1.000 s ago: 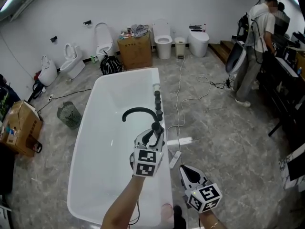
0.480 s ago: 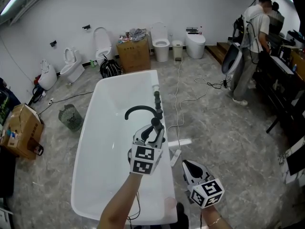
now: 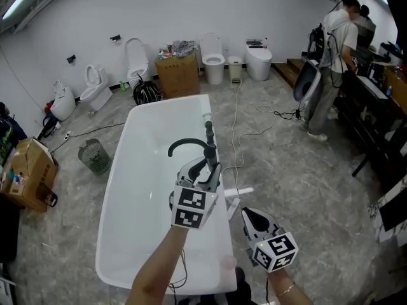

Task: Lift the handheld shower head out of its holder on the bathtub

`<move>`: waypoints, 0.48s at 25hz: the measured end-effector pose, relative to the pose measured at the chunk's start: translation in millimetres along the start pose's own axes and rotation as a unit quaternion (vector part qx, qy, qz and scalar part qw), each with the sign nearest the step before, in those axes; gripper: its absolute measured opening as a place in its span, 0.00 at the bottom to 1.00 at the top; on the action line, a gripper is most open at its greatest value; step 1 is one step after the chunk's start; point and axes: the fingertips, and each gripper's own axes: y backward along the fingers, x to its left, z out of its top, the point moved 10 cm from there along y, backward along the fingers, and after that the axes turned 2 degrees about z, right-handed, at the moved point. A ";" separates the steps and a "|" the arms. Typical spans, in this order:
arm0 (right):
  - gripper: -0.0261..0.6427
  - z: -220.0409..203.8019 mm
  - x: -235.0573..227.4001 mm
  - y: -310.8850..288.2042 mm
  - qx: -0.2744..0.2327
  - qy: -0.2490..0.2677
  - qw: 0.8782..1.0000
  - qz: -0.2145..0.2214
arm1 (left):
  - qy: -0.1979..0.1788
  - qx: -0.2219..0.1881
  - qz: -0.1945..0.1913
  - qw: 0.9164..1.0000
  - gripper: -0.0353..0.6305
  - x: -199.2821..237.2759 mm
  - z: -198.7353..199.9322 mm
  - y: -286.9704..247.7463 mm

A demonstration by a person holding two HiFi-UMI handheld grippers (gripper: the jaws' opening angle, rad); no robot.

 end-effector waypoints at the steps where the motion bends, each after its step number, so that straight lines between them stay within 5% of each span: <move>1: 0.05 1.3 3.4 1.8 -0.001 0.002 1.000 0.000 | 0.000 -0.003 0.000 1.000 0.26 -0.4 3.2 4.5; 12: 0.05 6.0 23.8 18.1 -0.005 0.017 1.000 0.001 | -0.011 -0.026 -0.003 1.000 0.26 -6.9 24.8 37.6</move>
